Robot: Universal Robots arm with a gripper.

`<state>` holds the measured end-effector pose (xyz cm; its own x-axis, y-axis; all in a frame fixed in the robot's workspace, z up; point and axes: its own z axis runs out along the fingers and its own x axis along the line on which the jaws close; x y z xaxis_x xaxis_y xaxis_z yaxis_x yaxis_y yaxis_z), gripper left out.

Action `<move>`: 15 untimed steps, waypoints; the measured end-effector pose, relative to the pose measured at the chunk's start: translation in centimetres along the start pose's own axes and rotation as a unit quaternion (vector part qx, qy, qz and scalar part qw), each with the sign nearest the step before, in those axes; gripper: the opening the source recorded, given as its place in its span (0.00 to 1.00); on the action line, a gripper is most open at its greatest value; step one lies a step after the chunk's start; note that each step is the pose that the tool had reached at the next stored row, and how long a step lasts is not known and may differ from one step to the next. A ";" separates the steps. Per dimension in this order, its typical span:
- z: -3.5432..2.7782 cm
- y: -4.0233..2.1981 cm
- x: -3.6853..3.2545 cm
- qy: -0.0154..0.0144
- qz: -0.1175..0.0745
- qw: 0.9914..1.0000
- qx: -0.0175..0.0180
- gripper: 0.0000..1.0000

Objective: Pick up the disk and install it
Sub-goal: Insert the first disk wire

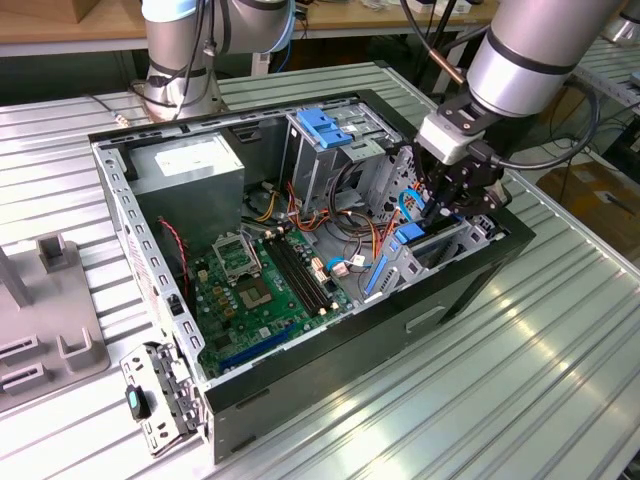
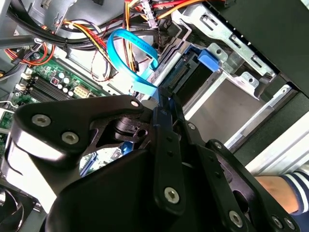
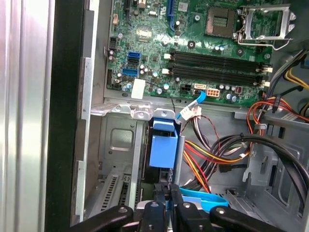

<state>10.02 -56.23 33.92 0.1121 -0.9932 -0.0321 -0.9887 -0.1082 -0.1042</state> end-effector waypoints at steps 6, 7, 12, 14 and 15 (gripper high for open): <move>0.02 0.00 0.00 0.000 0.000 1.000 0.000 0.16; 0.03 0.00 0.00 0.000 0.000 1.000 0.000 0.16; 0.04 0.00 0.00 0.000 0.000 1.000 0.000 0.30; -0.06 -0.01 0.00 0.000 0.000 1.000 0.000 0.30; -0.24 -0.03 -0.01 0.000 0.000 1.000 0.000 0.30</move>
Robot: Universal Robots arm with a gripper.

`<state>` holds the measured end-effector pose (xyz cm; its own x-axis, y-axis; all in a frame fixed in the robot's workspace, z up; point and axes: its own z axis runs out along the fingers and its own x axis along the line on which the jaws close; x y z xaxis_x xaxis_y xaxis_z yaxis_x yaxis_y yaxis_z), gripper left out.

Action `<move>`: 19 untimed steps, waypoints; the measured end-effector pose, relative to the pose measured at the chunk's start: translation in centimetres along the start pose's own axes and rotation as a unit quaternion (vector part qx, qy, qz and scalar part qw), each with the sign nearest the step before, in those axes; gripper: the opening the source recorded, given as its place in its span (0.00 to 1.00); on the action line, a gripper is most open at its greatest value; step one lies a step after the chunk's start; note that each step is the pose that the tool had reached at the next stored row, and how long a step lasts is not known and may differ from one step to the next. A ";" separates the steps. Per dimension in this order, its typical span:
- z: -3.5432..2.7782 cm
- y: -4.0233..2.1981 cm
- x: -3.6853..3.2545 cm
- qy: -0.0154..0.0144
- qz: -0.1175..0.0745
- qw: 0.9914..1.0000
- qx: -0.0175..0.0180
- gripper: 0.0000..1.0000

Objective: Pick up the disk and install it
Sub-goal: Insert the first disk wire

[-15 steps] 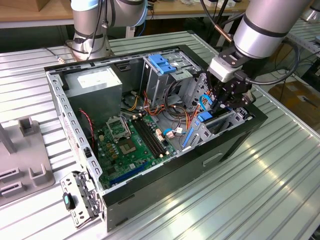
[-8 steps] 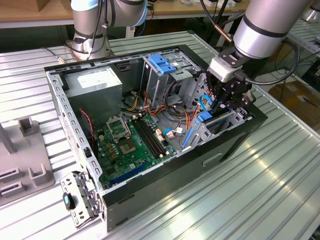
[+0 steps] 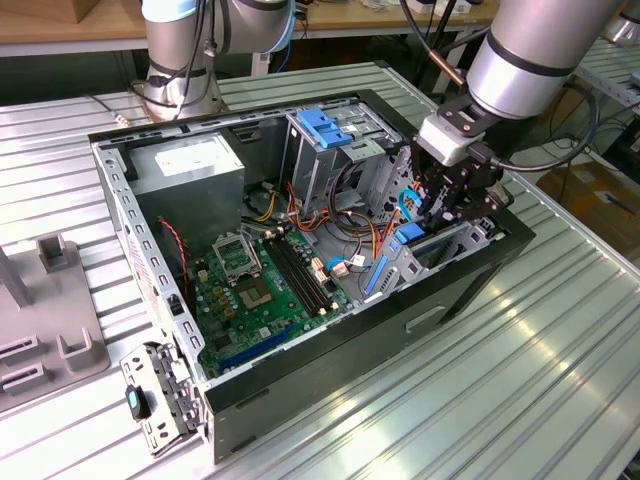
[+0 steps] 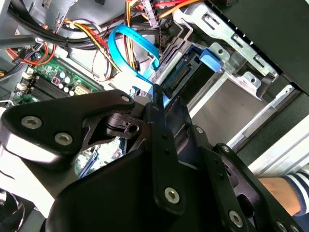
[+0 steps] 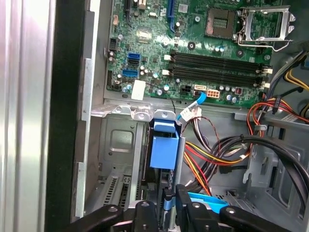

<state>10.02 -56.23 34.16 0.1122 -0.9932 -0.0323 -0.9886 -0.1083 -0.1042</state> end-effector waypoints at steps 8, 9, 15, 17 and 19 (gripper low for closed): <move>-1.91 -0.22 -0.10 0.000 0.000 1.000 0.000 0.30; -1.91 -0.22 -0.10 0.000 0.000 1.000 0.000 0.30; -1.88 -0.70 -0.05 0.000 0.000 1.000 0.000 0.30; -1.80 -1.33 0.02 0.000 0.000 1.000 0.000 0.30; -1.73 -2.03 0.10 0.000 0.000 1.000 0.000 0.30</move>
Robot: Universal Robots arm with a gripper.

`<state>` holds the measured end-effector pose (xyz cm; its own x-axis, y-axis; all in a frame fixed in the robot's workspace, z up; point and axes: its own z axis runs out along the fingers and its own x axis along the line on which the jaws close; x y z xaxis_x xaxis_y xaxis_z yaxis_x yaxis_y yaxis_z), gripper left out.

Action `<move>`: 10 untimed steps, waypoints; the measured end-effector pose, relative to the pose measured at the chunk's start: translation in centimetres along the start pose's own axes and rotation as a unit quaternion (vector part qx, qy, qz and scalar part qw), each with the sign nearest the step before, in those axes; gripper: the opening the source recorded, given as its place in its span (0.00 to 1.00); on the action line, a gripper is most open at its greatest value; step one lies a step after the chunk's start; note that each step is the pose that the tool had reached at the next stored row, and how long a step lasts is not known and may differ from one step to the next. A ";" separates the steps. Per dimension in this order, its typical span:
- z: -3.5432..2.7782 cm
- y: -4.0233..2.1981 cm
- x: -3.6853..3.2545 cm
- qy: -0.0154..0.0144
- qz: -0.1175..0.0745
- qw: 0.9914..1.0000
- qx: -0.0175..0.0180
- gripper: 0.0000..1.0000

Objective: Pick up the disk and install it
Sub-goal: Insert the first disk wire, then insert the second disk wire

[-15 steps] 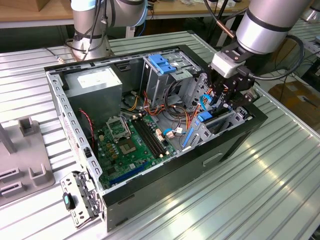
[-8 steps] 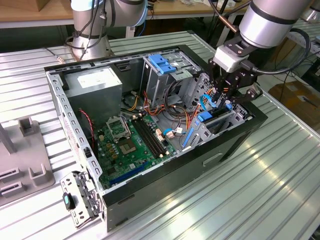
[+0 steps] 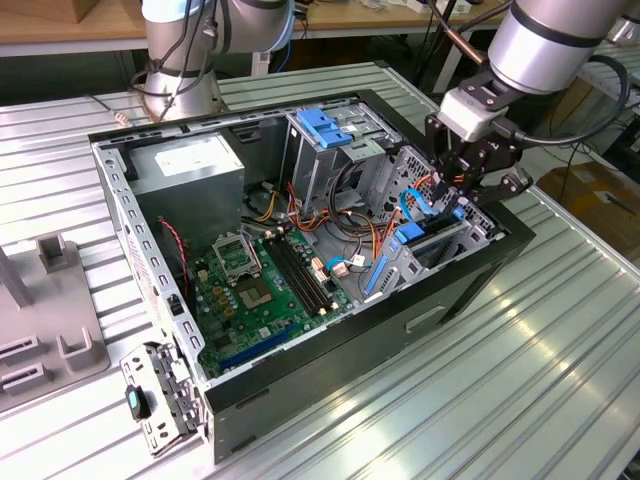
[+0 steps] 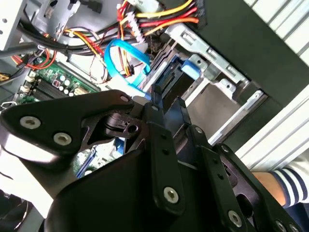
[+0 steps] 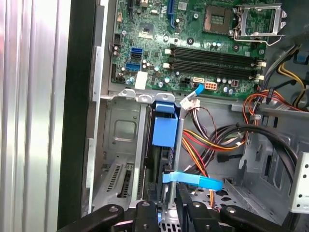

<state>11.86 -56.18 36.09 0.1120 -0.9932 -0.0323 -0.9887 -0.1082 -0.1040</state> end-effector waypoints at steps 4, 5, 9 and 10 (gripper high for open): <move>0.07 -0.67 0.08 0.000 0.000 1.000 0.000 0.30; 0.07 -0.68 0.08 0.000 0.000 1.000 0.000 0.30; -0.01 -0.70 0.08 0.000 0.000 1.000 0.000 0.30; -0.11 -0.71 0.07 0.000 0.000 1.000 0.000 0.30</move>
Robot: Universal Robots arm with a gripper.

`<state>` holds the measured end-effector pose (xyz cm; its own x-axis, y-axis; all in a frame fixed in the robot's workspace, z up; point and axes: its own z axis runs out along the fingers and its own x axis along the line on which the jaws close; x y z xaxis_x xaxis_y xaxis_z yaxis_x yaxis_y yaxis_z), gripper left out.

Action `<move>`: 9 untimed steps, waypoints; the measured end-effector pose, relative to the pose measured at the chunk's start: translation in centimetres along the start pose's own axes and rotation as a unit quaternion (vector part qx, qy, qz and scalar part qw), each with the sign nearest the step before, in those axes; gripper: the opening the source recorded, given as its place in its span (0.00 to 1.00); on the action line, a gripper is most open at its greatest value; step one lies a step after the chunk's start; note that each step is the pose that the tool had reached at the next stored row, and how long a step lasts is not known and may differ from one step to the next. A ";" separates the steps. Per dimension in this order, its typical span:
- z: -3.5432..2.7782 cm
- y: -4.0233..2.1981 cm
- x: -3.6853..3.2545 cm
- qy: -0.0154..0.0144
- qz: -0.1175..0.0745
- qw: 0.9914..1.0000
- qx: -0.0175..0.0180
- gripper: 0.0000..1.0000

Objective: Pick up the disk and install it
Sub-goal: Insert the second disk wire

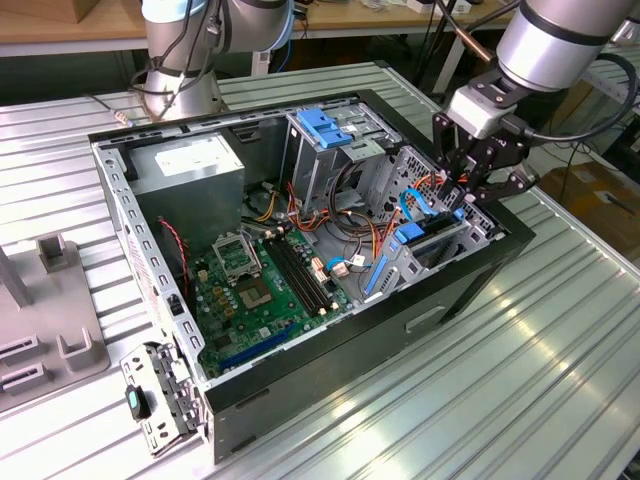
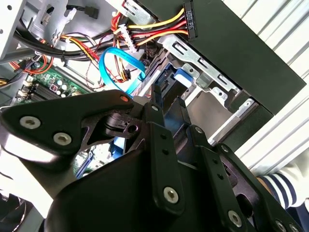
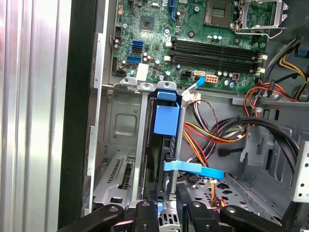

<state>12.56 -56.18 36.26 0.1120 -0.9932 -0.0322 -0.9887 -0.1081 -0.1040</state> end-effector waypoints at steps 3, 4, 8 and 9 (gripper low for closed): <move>-0.13 -0.02 0.00 0.000 0.000 1.000 0.000 0.30; -0.13 -0.01 0.00 0.000 0.000 1.000 0.000 0.30; -0.14 -0.12 0.00 0.000 0.000 1.000 0.000 0.30; -0.14 -0.13 0.01 0.000 0.000 1.000 0.000 0.30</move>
<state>12.68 -56.18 36.41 0.1120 -0.9932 -0.0322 -0.9887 -0.1081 -0.1040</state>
